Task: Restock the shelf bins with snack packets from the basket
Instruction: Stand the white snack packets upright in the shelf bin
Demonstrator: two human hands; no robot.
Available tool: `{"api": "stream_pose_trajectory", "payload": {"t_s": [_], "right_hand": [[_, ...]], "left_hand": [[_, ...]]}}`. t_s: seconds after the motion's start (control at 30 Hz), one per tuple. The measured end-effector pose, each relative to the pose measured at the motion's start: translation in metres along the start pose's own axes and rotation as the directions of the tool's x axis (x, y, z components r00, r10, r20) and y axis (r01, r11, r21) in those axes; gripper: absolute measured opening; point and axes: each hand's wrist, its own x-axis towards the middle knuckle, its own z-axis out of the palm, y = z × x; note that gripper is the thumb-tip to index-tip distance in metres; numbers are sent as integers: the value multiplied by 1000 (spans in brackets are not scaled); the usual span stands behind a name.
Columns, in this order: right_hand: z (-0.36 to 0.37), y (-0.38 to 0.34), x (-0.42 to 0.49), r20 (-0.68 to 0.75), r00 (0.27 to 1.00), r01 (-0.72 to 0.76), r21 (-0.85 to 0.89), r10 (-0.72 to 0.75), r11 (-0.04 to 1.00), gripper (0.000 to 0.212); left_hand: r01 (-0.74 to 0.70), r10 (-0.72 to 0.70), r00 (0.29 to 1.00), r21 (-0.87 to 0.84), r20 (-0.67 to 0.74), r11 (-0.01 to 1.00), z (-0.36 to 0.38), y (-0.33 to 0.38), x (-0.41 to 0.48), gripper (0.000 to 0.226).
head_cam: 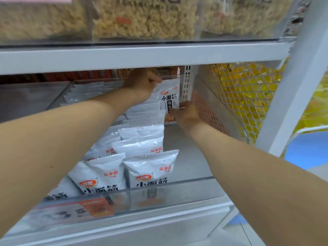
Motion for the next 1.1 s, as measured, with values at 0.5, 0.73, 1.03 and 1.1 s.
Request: {"api": "stream_pose_trajectory", "payload": {"t_s": [0.5, 0.73, 1.03, 1.1], "right_hand": [[7, -3, 7, -29, 993, -115, -49, 114, 992, 17], [-4, -9, -24, 157, 941, -309, 28, 301, 951, 25], [31, -17, -60, 491, 819, -468, 276, 296, 839, 53], [35, -15, -57, 496, 809, -479, 243, 316, 844, 57]], "left_hand": [[-20, 15, 995, 56, 95, 998, -10, 5, -7, 32], [-104, 28, 957, 249, 289, 963, -32, 7, -47, 59], [-71, -135, 909, 466, 395, 882, -37, 10, -71, 55], [-66, -137, 910, 464, 391, 884, -38, 6, -71, 56]]}}
